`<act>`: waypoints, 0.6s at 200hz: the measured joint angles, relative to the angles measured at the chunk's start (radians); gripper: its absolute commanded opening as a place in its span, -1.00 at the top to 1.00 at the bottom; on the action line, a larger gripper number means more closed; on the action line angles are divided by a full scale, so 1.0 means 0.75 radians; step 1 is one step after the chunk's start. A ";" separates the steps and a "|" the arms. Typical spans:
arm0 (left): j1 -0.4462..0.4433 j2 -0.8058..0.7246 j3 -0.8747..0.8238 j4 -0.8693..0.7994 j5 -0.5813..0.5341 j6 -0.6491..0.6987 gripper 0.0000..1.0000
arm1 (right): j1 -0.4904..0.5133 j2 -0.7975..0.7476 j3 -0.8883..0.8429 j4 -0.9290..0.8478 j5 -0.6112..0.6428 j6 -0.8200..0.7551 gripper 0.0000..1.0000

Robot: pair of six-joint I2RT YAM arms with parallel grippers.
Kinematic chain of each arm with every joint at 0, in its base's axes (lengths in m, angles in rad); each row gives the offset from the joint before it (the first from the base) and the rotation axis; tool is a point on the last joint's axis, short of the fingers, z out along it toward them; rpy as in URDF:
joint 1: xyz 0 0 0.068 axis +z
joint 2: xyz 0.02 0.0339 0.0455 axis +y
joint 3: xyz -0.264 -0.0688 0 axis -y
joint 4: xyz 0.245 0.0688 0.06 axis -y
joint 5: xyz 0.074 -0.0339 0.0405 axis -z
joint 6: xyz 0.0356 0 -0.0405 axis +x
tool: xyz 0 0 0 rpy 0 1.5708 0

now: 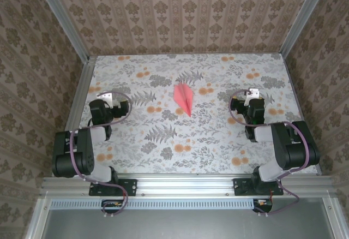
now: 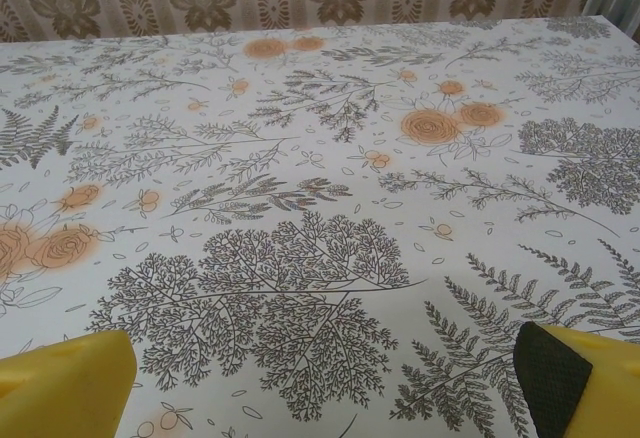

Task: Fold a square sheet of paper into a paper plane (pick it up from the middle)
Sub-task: Reset both arms

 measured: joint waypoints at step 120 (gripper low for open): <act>-0.099 0.062 -0.003 0.092 -0.192 0.046 -1.00 | 0.001 0.000 0.001 0.001 -0.004 0.000 -1.00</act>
